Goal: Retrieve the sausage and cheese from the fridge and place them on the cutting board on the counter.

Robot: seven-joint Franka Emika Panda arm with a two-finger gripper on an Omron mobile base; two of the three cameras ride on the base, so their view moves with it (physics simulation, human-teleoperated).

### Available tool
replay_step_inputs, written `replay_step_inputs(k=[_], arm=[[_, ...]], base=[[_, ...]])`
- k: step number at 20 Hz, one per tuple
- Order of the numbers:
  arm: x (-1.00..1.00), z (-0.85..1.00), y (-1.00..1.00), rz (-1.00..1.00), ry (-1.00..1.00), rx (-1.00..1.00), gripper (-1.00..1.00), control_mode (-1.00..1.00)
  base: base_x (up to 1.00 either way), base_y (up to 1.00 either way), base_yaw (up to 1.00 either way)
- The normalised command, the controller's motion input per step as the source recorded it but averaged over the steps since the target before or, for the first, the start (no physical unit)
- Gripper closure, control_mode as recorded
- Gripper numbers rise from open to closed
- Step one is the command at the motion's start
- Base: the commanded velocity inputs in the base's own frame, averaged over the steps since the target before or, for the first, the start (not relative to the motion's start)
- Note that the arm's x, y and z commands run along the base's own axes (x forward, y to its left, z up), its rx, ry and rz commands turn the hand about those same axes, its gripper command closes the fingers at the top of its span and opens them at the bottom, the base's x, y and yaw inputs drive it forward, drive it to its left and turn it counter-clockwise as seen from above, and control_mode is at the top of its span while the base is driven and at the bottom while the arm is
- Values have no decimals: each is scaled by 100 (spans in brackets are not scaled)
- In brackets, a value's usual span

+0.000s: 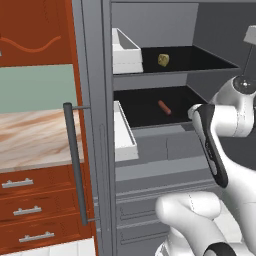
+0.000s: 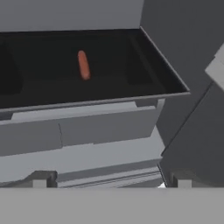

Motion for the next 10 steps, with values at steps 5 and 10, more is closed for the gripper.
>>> replay_step_inputs(k=[5,10], arm=[[44,1,19,0,-13,0,-100,-100],[43,0,6,2,-16,0,-100,-100]], base=[[0,0,0],[0,0,0]])
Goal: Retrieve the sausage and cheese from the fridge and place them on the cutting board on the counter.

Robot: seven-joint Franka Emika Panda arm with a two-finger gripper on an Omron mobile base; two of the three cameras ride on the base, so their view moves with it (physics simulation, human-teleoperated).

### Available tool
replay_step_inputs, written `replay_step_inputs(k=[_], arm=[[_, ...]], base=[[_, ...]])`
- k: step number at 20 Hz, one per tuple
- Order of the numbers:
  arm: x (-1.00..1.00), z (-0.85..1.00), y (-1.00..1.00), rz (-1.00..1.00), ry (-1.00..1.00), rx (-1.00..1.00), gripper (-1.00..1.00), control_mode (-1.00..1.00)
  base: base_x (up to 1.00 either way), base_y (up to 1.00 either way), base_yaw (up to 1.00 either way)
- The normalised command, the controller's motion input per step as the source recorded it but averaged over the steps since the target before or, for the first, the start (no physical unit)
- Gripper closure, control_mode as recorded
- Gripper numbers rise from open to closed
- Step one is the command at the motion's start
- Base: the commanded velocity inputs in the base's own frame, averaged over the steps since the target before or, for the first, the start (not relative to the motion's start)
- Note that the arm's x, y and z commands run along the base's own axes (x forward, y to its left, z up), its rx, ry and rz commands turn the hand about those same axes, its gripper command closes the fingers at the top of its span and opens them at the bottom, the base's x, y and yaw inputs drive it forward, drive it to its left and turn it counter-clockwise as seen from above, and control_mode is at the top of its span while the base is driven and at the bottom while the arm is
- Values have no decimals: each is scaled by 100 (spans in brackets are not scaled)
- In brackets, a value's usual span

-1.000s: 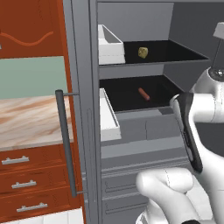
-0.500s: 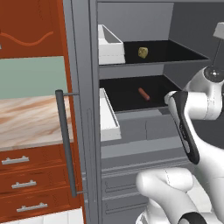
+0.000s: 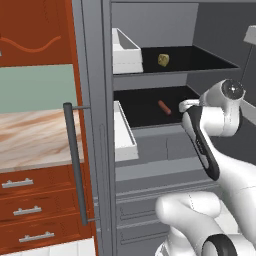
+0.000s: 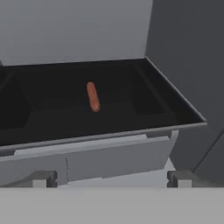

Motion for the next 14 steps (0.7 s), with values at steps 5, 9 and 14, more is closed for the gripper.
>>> replay_step_inputs(k=[5,9,14], arm=[[30,-6,1,6,-22,-1,-100,-100],[38,2,0,0,0,0,-100,-100],[34,8,0,0,10,0,-100,-100]], base=[[0,0,0],[0,0,0],[0,0,0]])
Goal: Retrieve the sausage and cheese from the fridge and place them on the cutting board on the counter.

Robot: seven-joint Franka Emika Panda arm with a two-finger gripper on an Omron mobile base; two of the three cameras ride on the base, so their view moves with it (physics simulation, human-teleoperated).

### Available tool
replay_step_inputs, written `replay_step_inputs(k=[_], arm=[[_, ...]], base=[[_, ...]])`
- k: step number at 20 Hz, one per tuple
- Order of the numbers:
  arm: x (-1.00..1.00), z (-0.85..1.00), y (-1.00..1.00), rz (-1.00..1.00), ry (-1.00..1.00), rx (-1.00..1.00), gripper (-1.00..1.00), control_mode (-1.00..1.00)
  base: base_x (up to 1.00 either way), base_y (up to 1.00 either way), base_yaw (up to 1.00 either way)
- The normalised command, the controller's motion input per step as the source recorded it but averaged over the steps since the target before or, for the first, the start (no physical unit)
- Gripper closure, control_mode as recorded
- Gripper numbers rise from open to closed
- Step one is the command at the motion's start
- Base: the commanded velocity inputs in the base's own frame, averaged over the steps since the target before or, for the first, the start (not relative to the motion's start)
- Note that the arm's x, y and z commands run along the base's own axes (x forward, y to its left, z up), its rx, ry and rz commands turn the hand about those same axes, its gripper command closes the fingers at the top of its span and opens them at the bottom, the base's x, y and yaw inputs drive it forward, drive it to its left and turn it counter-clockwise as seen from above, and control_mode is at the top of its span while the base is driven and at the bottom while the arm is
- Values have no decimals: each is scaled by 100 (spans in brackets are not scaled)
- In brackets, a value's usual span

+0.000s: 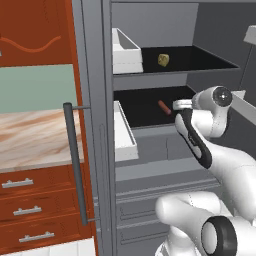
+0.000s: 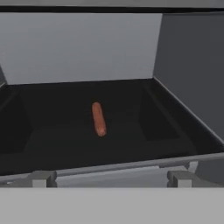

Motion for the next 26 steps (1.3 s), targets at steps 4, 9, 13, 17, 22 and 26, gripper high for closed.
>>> replay_step_inputs(k=[4,9,13,17,22,26], arm=[[34,0,0,2,8,2,-100,-100],[21,-6,0,10,0,1,-100,-100],[28,-12,0,9,0,2,-100,-100],[30,-2,0,4,1,0,-100,-100],[25,-5,2,0,9,0,-100,-100],[15,-29,3,0,2,0,-100,-100]], base=[[0,0,0],[0,0,0],[0,0,0],[0,0,0],[0,0,0],[0,0,0]])
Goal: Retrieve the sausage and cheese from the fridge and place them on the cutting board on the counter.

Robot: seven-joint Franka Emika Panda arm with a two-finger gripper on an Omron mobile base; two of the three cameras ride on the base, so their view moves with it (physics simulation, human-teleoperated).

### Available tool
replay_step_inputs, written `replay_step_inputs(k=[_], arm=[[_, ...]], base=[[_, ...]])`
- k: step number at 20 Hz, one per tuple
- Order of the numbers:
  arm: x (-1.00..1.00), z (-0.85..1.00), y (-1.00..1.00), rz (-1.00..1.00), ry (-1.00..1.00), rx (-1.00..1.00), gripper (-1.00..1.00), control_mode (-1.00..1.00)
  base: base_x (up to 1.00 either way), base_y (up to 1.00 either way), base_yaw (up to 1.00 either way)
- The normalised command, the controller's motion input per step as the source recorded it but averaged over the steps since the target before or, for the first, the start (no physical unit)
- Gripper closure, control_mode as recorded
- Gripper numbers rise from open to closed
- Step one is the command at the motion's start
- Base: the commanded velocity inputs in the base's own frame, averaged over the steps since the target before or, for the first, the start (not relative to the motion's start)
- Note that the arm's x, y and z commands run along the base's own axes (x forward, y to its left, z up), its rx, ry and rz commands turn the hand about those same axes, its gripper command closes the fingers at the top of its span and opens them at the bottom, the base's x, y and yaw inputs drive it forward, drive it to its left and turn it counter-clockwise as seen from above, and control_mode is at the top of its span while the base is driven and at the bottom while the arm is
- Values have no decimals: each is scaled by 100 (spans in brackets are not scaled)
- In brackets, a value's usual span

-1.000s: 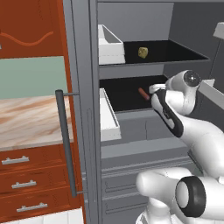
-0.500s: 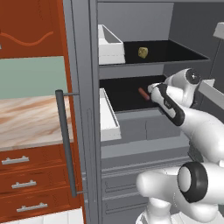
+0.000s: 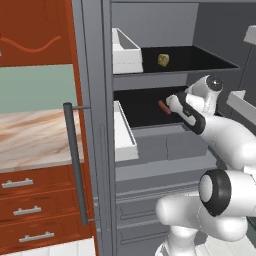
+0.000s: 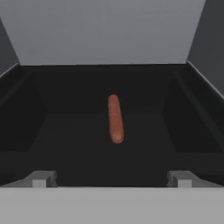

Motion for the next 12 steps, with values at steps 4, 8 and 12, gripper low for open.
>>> replay_step_inputs(k=[4,8,12], arm=[[12,-32,0,0,0,0,-100,-100],[16,-26,0,0,0,0,-100,-100],[28,-14,-4,0,4,5,-100,-100]], base=[[0,0,0],[0,0,0],[0,0,0]])
